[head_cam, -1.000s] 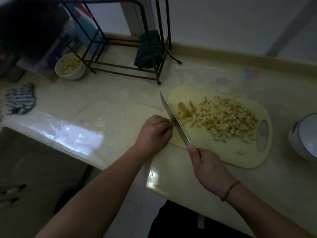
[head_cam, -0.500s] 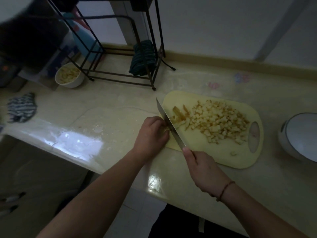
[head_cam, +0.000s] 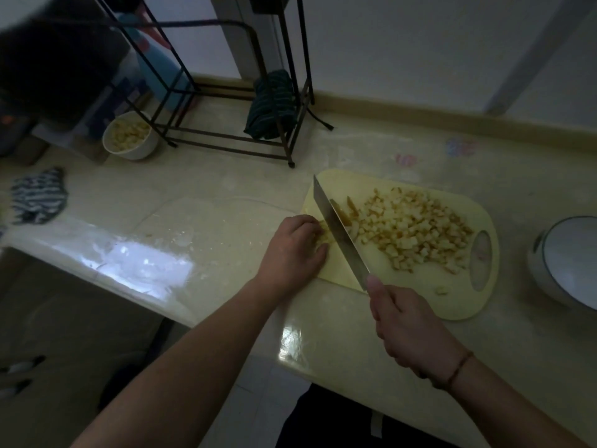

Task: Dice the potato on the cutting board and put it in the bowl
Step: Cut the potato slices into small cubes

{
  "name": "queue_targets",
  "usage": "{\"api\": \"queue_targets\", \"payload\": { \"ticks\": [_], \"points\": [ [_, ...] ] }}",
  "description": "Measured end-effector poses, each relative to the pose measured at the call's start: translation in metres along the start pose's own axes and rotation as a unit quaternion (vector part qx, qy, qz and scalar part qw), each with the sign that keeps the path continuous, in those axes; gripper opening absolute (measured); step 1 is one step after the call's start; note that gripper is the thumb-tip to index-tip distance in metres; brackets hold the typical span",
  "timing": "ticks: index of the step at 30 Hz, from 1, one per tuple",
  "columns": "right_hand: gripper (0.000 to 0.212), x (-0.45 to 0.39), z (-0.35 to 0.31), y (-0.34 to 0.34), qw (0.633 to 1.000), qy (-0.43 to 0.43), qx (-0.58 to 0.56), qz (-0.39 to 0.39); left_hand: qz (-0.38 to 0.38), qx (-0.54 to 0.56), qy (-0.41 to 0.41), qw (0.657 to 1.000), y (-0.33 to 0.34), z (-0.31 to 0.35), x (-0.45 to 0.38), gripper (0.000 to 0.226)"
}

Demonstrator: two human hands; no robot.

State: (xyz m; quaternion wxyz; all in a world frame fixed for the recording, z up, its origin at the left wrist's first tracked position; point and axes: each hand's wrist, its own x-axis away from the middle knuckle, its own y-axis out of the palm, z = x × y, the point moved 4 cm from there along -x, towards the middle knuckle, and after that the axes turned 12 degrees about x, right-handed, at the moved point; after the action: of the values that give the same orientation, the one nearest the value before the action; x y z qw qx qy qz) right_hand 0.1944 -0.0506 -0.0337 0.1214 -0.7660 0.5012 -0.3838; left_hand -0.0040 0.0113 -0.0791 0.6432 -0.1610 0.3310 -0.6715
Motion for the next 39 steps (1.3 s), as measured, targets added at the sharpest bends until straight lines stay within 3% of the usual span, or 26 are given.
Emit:
{"api": "queue_targets", "payload": {
  "ticks": [12, 27, 34, 39],
  "points": [
    [0.054, -0.004, -0.008, 0.004, 0.996, -0.028, 0.078, 0.037, -0.013, 0.005, -0.001, 1.0, -0.003, -0.002, -0.008, 0.024],
    [0.055, -0.008, 0.001, -0.004, 0.997, -0.018, 0.071, -0.011, 0.005, 0.005, -0.034, 0.999, 0.003, 0.003, -0.009, 0.022],
    [0.055, 0.019, 0.04, -0.032, 0.996, 0.003, 0.064, -0.06, -0.017, 0.025, -0.004, 1.0, 0.017, 0.013, -0.001, 0.024],
    [0.064, 0.035, 0.061, -0.069, 0.993, -0.007, 0.117, -0.034, -0.042, 0.046, 0.018, 0.998, 0.044, 0.031, 0.005, 0.025]
  ]
}}
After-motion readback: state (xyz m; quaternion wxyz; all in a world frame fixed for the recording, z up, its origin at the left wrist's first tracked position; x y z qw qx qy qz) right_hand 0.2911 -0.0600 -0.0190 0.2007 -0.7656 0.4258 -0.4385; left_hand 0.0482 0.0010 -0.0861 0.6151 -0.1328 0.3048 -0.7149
